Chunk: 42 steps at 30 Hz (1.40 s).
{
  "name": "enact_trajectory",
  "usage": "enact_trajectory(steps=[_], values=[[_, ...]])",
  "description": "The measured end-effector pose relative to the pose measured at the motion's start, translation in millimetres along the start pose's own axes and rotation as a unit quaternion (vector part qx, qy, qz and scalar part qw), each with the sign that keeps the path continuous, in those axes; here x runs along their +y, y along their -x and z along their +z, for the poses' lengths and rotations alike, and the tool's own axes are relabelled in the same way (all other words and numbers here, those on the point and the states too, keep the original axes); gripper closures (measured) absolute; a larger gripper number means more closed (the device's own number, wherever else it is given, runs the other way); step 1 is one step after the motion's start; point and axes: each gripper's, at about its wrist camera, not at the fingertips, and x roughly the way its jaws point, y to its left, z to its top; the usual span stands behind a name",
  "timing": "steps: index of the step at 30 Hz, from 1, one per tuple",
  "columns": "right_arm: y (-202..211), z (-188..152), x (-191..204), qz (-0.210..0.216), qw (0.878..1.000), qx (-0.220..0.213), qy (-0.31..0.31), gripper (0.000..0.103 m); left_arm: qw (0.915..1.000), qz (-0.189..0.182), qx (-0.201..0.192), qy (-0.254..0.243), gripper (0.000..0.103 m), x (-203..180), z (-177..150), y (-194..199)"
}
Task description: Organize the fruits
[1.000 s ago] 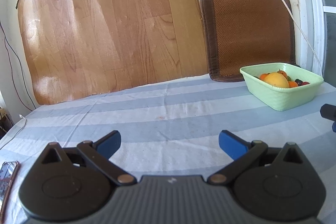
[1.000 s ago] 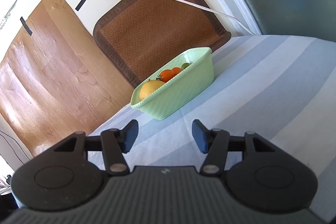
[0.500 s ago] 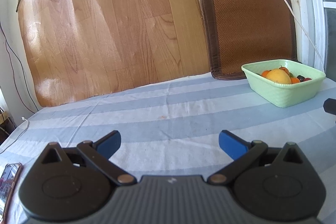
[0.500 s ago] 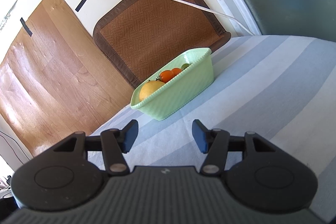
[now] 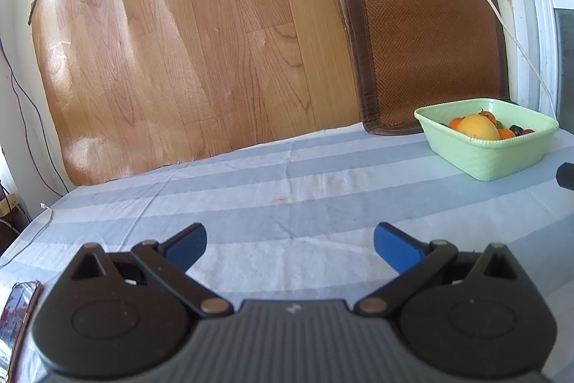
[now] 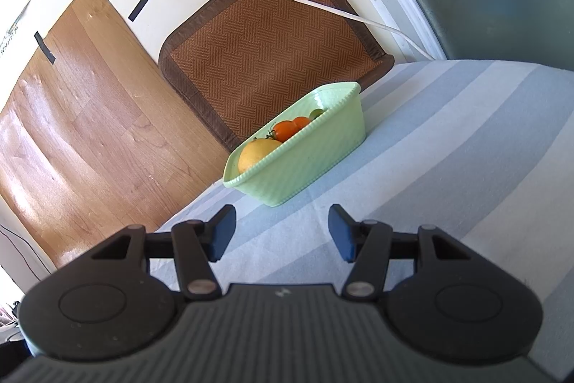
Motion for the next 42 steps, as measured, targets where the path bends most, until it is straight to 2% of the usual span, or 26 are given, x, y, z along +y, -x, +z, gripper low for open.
enact_trajectory(steps=[19, 34, 42], values=[[0.4, 0.8, -0.3, 0.001, 1.000, 0.000, 0.000, 0.043, 0.9998, -0.006, 0.021, -0.003, 0.000, 1.1, -1.9, -3.9], [-0.1, 0.4, -0.1, 0.000, 1.000, 0.000, -0.001, 0.043, 0.9987, -0.030, 0.040, 0.000, 0.000, 0.0, -0.1, -5.0], [-0.2, 0.4, -0.2, 0.000, 1.000, -0.001, -0.001, 0.043, 0.9985, -0.037, 0.039, 0.008, 0.000, 0.1, 2.3, -0.7]])
